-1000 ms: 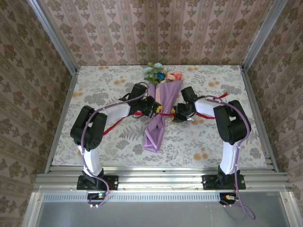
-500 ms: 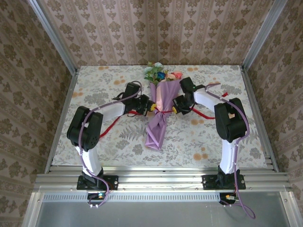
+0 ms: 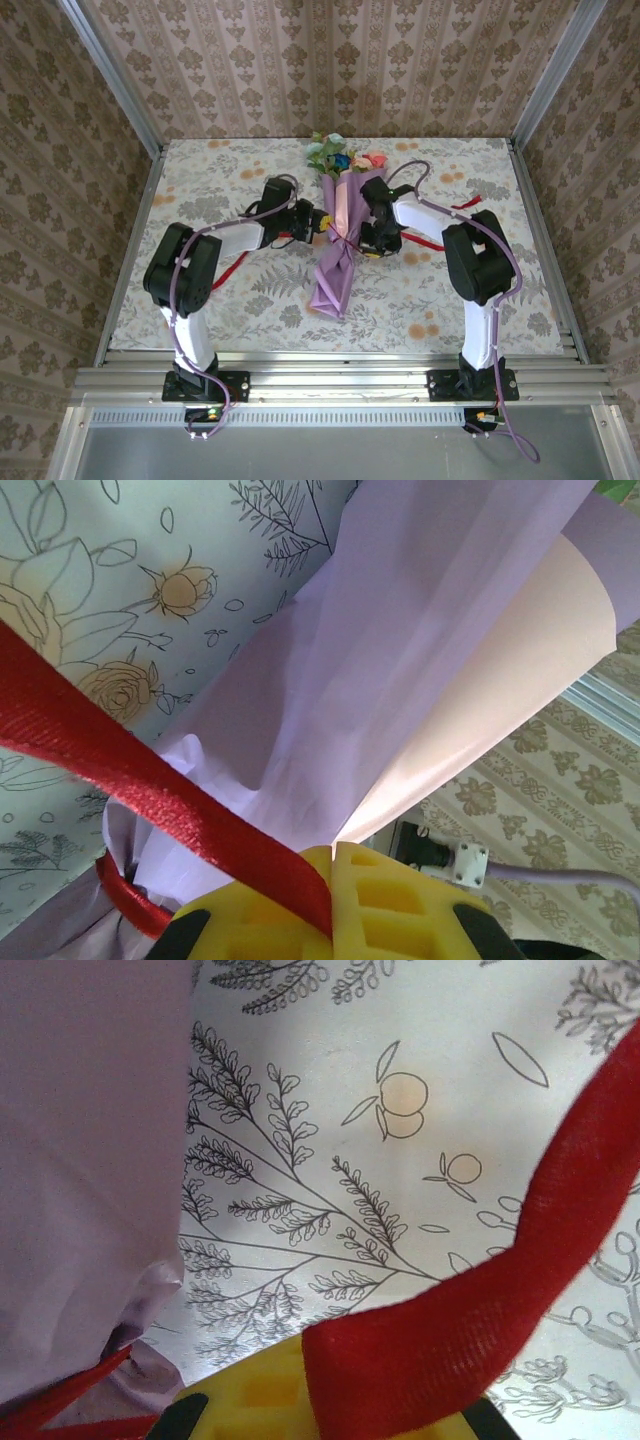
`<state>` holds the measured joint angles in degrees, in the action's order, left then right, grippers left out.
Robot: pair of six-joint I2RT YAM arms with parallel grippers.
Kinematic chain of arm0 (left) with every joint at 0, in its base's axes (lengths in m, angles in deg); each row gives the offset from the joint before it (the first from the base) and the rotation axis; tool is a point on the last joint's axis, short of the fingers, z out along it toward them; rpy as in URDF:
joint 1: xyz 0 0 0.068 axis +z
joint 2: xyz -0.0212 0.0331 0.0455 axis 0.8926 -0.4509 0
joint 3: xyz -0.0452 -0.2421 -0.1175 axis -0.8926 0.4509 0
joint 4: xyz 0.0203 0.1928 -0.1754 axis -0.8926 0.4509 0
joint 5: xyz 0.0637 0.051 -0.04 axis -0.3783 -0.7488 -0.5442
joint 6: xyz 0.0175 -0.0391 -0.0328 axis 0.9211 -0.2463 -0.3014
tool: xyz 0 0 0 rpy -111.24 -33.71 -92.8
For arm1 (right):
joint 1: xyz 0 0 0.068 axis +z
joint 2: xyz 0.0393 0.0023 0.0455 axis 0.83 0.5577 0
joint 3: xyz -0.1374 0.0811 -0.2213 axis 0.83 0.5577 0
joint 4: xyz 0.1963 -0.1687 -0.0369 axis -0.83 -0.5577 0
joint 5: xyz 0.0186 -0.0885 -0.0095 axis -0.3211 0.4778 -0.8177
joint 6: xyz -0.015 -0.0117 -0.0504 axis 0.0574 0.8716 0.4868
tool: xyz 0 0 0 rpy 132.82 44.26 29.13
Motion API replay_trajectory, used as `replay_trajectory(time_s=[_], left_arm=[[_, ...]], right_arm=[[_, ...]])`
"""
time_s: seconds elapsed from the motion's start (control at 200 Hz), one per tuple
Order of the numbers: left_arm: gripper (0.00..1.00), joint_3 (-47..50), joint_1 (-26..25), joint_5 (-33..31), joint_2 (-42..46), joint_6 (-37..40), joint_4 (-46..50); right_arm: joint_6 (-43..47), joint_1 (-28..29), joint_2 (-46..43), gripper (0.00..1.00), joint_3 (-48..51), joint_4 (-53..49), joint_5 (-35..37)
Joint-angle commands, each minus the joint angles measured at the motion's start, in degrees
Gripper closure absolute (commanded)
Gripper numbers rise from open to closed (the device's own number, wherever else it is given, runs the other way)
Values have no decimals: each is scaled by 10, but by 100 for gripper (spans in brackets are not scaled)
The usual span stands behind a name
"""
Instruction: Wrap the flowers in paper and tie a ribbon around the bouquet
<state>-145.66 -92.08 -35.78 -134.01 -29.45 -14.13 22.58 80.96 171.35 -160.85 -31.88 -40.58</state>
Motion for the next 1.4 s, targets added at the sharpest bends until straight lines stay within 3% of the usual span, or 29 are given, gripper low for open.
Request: replay_trajectory(time_s=[0.0,0.245,0.46,0.74,1.395], left_arm=[[100,13,4,-25,-8,-63,-115],[100,35,0,-70,-27,-145,-226],[100,38,-12,-100,-40,-195,-279],[100,43,-10,-136,-40,-231,-304],[100,35,10,-163,-56,-272,-343]], right_arm=[[77,21,-10,100,-8,-71,95],[139,67,-3,100,-5,-90,206],[181,82,-15,100,28,-72,246],[222,83,-23,100,57,-58,255],[199,102,-35,100,105,-82,280]])
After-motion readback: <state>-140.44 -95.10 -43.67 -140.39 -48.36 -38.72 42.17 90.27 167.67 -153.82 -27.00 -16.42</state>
